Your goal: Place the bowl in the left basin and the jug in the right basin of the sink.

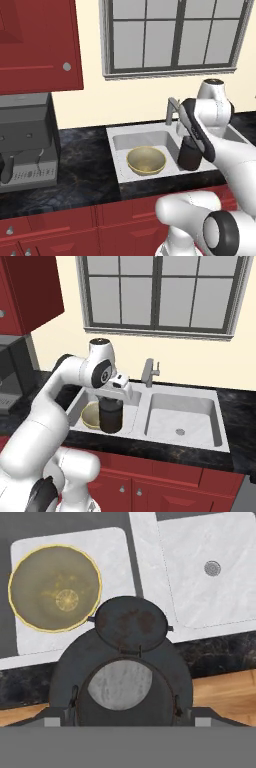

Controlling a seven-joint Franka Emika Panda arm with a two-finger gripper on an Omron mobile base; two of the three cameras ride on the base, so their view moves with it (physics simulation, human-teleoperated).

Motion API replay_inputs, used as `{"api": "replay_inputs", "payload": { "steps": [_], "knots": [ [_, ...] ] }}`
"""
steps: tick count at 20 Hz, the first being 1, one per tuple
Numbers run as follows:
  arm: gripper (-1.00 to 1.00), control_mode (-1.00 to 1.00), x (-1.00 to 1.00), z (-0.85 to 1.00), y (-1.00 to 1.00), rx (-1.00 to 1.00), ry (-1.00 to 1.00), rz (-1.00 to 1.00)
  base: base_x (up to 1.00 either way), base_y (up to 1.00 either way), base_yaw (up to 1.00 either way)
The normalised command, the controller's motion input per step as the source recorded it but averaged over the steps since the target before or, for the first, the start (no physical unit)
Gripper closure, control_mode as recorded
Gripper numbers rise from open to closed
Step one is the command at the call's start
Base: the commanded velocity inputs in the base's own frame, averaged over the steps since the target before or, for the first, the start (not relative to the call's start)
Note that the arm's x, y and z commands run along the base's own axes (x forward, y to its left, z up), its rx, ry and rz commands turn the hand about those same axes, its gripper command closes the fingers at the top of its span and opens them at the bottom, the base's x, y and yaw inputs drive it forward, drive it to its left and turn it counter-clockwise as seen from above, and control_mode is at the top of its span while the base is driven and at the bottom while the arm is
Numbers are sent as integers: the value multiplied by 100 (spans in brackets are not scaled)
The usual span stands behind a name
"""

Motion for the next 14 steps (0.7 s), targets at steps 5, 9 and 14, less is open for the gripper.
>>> {"api": "replay_inputs", "payload": {
  "steps": [5, 9, 14],
  "knots": [
    [100, -100, 50, 0, -100, 7, 0, 0, 0, 0, 0],
    [100, -100, 62, -7, -92, 6, 1, 0, 0, 0, 0],
    [100, -100, 75, -12, -84, 1, 7, 1, 0, 0, 0]
  ]
}}
